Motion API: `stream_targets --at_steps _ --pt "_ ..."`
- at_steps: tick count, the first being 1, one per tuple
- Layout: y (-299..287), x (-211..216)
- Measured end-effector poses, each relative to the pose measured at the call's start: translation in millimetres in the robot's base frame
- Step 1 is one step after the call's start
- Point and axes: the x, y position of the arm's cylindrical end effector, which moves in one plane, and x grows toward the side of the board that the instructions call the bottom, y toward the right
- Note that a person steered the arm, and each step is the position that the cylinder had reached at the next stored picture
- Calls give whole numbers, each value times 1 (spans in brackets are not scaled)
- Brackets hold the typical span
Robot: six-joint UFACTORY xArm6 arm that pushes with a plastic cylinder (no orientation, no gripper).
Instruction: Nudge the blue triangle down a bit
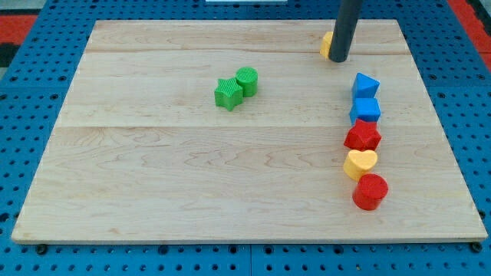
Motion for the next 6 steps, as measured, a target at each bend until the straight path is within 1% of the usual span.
stream_targets --at_steps 1,2,3,4,5,6 --pt "0 -18" --pt "44 17" --pt "52 79" --pt "53 149" --pt "53 205" --pt "30 223"
